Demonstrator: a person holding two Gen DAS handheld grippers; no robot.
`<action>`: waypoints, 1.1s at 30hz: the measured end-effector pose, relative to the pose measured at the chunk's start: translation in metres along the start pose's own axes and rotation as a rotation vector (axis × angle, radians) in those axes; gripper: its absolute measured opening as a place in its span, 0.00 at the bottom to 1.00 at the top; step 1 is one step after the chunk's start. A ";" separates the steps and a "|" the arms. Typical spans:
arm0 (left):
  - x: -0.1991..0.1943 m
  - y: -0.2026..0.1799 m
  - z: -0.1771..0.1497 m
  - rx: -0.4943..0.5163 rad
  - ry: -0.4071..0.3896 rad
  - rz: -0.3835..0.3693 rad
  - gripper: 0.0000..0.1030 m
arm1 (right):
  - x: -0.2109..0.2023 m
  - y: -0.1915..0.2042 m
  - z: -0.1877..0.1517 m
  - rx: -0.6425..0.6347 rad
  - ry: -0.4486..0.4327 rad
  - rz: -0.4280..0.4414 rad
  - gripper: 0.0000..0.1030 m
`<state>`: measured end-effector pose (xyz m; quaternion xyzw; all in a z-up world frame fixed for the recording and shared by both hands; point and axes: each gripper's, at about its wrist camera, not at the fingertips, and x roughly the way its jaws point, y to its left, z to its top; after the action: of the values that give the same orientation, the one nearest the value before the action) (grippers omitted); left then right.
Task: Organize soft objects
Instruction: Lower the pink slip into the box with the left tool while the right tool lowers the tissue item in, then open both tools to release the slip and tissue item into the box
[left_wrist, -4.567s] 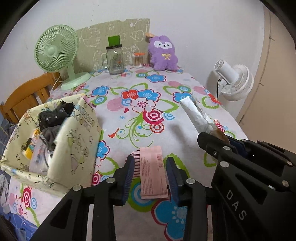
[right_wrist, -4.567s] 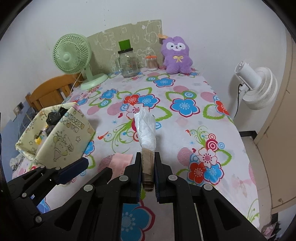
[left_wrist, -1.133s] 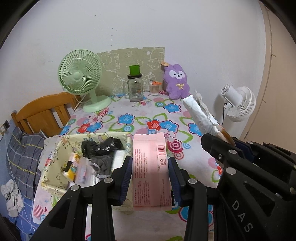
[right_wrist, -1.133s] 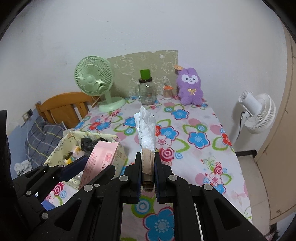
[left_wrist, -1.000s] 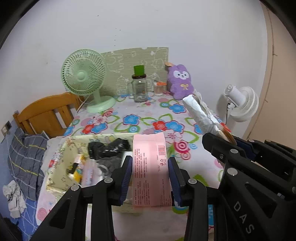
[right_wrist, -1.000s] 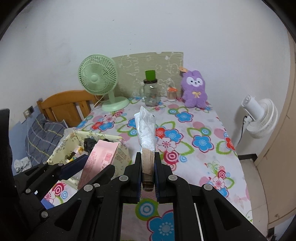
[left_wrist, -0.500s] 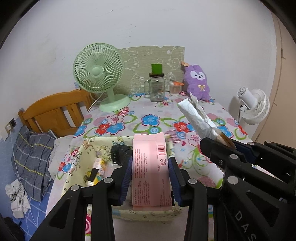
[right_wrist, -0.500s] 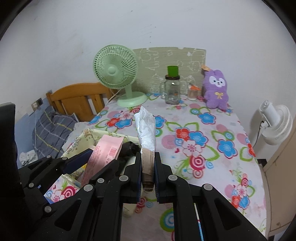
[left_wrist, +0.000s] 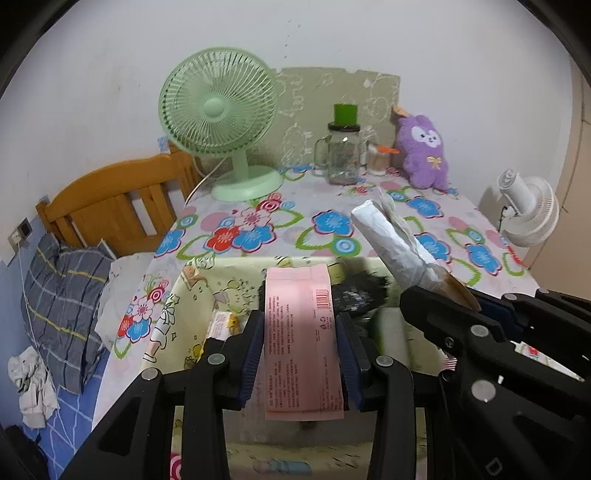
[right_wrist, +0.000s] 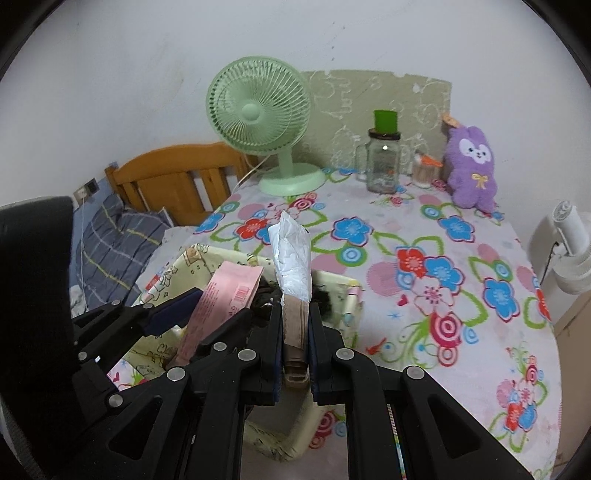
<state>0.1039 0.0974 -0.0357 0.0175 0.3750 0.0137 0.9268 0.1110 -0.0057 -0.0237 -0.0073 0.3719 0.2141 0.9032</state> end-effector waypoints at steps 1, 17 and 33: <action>0.003 0.003 -0.001 -0.004 0.007 0.000 0.39 | 0.003 0.001 0.000 -0.001 0.006 0.005 0.13; 0.014 0.027 -0.022 -0.047 0.063 0.017 0.74 | 0.032 0.024 -0.012 -0.033 0.074 0.075 0.13; -0.003 0.031 -0.035 -0.052 0.043 0.048 0.84 | 0.018 0.027 -0.024 -0.057 0.024 0.039 0.72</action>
<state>0.0769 0.1286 -0.0578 0.0022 0.3939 0.0460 0.9180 0.0959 0.0218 -0.0490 -0.0282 0.3765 0.2421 0.8938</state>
